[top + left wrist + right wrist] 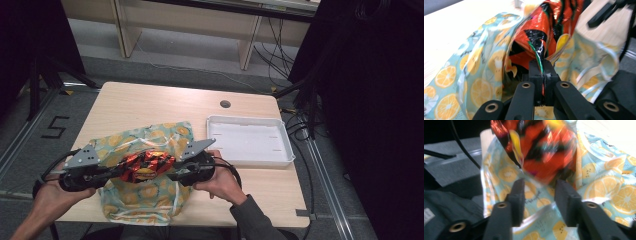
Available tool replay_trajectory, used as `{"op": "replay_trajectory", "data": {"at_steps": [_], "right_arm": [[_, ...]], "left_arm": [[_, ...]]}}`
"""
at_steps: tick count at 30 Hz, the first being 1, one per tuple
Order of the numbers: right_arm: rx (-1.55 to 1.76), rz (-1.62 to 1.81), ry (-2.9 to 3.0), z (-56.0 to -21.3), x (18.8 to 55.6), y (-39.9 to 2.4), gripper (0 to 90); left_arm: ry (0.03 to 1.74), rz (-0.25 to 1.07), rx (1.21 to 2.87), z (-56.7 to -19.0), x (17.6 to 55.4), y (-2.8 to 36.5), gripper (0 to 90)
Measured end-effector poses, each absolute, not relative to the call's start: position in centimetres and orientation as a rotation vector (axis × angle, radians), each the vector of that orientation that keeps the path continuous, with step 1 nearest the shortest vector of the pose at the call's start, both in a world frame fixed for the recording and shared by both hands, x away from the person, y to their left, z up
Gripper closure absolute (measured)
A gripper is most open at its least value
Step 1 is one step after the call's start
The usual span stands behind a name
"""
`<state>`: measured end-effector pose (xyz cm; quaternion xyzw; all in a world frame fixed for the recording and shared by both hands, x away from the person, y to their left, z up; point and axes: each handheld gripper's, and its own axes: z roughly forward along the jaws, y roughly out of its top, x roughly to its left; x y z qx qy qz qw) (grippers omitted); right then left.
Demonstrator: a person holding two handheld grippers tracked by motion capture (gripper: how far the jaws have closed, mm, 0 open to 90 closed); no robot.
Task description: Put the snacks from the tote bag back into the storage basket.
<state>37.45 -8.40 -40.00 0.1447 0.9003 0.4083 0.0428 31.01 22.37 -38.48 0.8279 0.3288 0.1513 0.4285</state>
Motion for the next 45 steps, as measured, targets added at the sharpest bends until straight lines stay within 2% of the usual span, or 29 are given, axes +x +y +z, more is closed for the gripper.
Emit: {"op": "replay_trajectory", "data": {"at_steps": [1,10,18,26,30,36,39,45], "right_arm": [[0.47,1.262,2.741,-40.1,37.3,-8.3,56.6],[0.399,1.337,2.66,-40.6,37.5,-7.3,63.8],[0.444,1.431,2.602,-39.9,37.6,-7.6,68.4],[0.449,1.445,2.561,-39.9,37.8,-6.9,88.8],[0.486,1.459,2.553,-40.0,37.8,-6.5,90.0],[0.506,1.473,2.561,-39.5,38.0,-6.5,90.0],[0.537,1.491,2.564,-39.2,38.3,-6.5,90.0],[0.602,1.538,2.565,-38.7,38.5,-6.5,90.0]], "left_arm": [[0.784,0.38,2.098,-38.2,31.1,22.5,88.5],[0.835,0.289,2.003,-37.8,31.3,22.7,88.2],[0.855,0.239,2.004,-37.6,32.0,22.9,87.8],[0.874,0.23,1.99,-37.6,32.5,22.8,84.7],[0.881,0.224,1.983,-37.5,32.5,23.5,78.0],[0.895,0.284,1.962,-37.3,30.8,24.3,47.6],[0.913,0.328,1.974,-37.7,29.6,24.7,37.5],[0.974,0.392,1.987,-39.8,28.6,26.2,33.7]]}}
